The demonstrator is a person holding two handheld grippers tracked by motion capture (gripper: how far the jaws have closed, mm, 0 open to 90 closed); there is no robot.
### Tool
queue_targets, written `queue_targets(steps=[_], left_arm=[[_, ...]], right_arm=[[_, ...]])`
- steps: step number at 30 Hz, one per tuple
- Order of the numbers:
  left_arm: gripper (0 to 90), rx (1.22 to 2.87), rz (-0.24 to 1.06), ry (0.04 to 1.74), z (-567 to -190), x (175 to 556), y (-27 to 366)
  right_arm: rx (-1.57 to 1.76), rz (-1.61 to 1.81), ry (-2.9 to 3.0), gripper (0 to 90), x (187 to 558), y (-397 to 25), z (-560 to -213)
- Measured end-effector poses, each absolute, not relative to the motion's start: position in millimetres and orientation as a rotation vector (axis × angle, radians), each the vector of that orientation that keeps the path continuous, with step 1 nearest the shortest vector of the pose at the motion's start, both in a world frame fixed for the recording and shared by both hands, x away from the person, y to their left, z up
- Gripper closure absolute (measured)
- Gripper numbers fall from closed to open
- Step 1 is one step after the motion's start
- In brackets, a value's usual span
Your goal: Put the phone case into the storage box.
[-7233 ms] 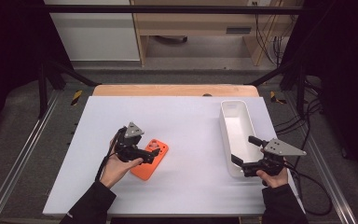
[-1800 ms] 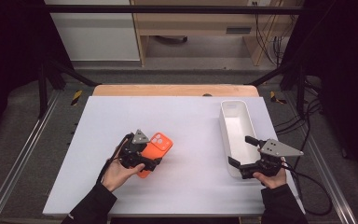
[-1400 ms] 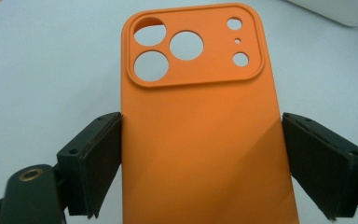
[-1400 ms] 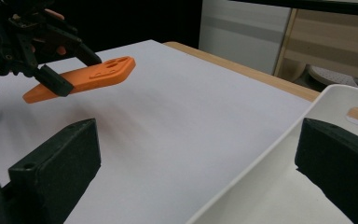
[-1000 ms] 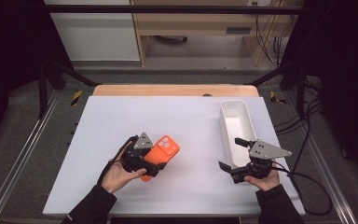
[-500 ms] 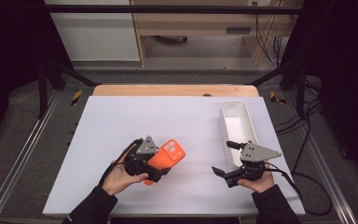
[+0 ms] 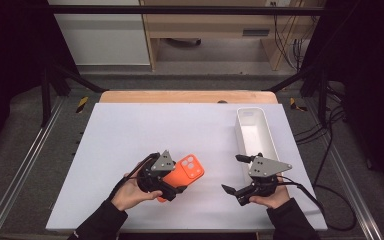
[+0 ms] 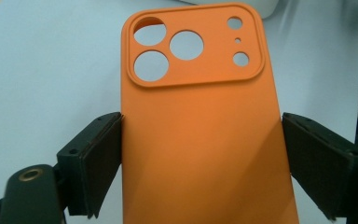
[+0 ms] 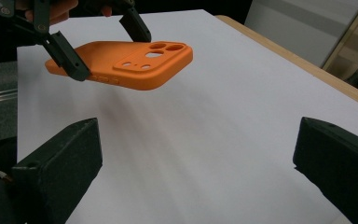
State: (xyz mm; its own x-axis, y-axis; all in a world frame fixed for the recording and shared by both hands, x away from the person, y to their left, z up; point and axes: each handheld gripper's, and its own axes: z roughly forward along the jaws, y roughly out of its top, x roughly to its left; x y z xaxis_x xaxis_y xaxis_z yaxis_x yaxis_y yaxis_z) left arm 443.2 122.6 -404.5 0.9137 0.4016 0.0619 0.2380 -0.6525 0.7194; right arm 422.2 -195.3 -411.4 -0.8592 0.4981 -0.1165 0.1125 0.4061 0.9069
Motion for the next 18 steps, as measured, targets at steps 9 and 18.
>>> queue_targets(steps=[9, 18], left_arm=[[14.4, 2.319, 0.301, 0.395, -402.0, 439.5, 118.9], [14.4, 2.347, 0.332, 0.306, -401.0, 435.2, 112.5]], right_arm=[[0.461, 1.410, 2.346, 1.6, 418.8, -186.5, -410.4], [0.400, 1.383, 2.370, 1.8, 414.8, -176.9, -405.7]])
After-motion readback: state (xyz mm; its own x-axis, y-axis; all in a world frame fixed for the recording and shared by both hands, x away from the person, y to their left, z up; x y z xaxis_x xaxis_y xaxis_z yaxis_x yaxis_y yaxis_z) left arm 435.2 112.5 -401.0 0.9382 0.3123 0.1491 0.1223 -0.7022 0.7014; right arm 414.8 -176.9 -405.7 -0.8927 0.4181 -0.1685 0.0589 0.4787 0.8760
